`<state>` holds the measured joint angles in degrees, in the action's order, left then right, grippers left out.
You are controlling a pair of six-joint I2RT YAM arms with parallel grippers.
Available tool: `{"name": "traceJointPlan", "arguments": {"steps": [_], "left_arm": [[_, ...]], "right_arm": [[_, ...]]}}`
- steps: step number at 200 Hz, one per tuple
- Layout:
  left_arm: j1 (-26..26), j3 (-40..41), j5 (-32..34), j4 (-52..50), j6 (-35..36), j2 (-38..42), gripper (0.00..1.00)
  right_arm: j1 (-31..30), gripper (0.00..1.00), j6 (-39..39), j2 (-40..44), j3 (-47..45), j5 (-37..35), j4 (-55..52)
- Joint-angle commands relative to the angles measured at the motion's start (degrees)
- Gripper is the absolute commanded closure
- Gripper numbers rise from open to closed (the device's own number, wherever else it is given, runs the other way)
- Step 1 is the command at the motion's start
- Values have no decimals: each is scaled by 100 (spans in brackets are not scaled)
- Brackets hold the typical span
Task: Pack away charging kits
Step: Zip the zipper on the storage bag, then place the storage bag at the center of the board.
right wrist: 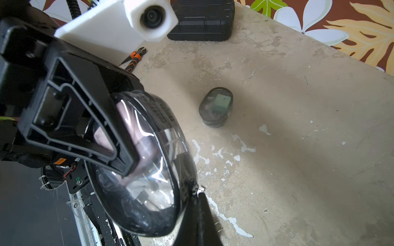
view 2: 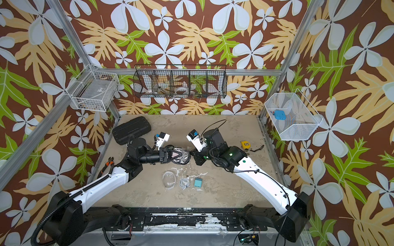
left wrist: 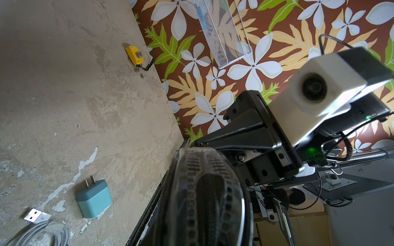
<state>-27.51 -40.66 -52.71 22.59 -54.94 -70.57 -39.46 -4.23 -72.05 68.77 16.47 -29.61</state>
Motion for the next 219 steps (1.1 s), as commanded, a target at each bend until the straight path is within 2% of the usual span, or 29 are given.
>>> {"name": "traceJointPlan", "arguments": {"steps": [1,41,62,92,108,125,138,158,159,162,165,174,219], "left_arm": [[-96,100,-1106,-530,59,-146,100],[-132,40,-1206,-317,-26,-378,100],[-141,-11,-1186,-276,-24,-396,100],[-141,-120,-633,-89,-63,-470,100],[-145,-249,110,-263,169,-583,100],[-238,-410,961,-264,545,-906,100],[-401,-655,1436,-256,806,-1401,100],[-723,-1058,1564,255,753,-2246,100],[-740,-1075,1567,273,741,-2279,100],[-788,-1137,1561,351,739,-2394,100],[-838,-1197,1542,429,732,-2505,100],[-941,-1416,1554,528,782,-2810,100],[-1089,-2554,1782,72,1305,-4376,100]], "right_arm": [[-35,100,116,166,-27,-296,1525],[-61,100,158,523,-370,-926,1795],[-61,100,132,642,-567,-751,2166],[43,100,127,343,-81,-830,1349],[313,79,-17,362,88,-526,949],[822,60,-386,473,131,96,684],[1296,52,-667,572,67,730,617],[1728,46,-832,702,-58,1198,521],[1738,44,-833,706,-66,1199,515],[1760,28,-834,724,-82,1214,503],[1792,22,-826,746,-105,1225,488],[1850,18,-832,787,-169,1229,457],[1907,17,-922,930,-707,1252,691]]}}
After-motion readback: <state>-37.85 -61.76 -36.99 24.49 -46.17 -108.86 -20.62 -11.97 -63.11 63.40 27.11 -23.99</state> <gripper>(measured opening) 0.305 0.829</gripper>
